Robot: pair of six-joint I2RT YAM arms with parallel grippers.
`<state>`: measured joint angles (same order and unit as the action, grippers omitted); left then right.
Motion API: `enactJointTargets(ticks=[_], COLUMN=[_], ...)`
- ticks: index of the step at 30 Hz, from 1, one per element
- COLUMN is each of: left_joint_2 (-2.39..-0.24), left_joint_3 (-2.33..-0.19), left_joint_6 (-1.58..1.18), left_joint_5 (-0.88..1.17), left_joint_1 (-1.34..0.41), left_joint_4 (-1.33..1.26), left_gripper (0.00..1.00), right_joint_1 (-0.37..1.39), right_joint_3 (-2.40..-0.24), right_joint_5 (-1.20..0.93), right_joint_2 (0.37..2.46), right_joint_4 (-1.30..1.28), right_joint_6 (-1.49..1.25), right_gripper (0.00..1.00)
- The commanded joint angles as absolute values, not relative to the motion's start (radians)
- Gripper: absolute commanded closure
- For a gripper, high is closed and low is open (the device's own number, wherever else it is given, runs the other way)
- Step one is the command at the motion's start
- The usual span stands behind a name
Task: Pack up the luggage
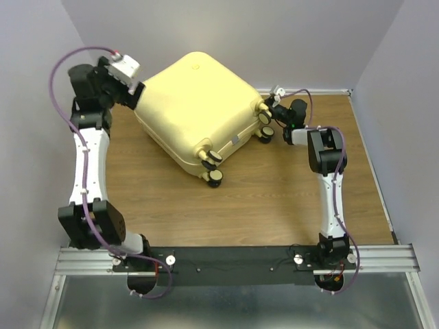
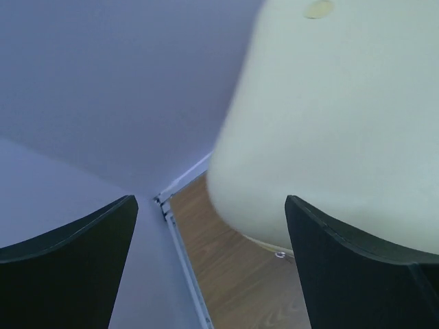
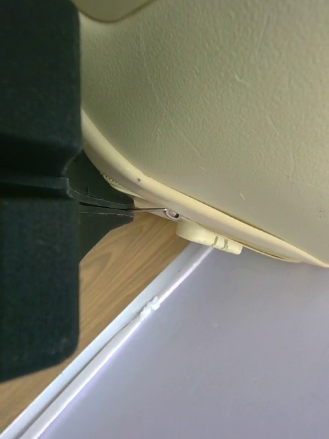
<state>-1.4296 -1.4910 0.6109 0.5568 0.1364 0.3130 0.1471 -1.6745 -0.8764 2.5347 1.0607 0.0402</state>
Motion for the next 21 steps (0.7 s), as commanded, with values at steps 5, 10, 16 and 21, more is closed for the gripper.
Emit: enactJointTargets(ticks=[5, 10, 16, 21], left_joint_2=[-1.995, -2.199, -2.387, -2.414], left_joint_3=[-2.0, -2.156, -2.316, -2.297], left_joint_6=[0.066, 0.118, 0.236, 0.451], left_joint_5=[0.215, 0.319, 0.503, 0.644], left_joint_1=[0.337, 0.31, 0.195, -0.038], left_joint_4=[0.463, 0.455, 0.58, 0.672], left_gripper=[0.27, 0.31, 0.36, 0.4], right_joint_1=[0.261, 0.305, 0.339, 0.339], right_joint_3=[-1.39, -1.223, -1.059, -0.933], right_joint_5=[-1.106, -1.15, -1.135, -1.085], right_joint_2=[2.314, 2.214, 2.071, 1.976], right_joint_4=[1.187, 1.218, 1.218, 1.204], right_joint_6=[0.124, 0.127, 0.144, 0.135], right_gripper=[0.99, 0.99, 0.99, 0.99])
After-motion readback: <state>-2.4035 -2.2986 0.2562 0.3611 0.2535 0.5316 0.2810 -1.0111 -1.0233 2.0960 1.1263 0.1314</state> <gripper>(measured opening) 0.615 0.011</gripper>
